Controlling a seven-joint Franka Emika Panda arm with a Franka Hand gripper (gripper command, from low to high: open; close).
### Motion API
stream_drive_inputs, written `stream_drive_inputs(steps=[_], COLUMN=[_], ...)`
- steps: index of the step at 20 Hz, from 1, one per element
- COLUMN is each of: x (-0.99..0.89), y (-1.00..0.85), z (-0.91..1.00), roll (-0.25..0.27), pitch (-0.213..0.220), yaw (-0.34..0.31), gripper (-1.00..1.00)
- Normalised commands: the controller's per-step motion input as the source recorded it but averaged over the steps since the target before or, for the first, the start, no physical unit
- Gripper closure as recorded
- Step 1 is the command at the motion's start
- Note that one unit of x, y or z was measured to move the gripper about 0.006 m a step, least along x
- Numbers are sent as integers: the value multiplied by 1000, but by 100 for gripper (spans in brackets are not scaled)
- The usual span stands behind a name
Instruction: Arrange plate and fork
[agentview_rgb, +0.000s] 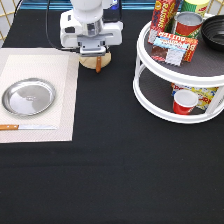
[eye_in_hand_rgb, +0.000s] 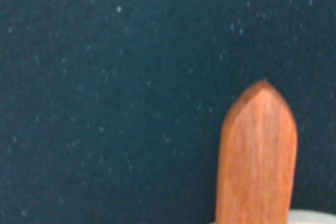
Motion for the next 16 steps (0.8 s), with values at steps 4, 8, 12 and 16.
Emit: stream_drive_inputs(steps=[4, 8, 12, 16], x=[-231, -411, -306, -211], y=[74, 191, 231, 128], z=[-365, -371, -109, -111], roll=[0, -2, -12, -25], pitch=[-75, -67, -56, -70], yaw=[0, 0, 0, 0], gripper=[-100, -100, -100, -100])
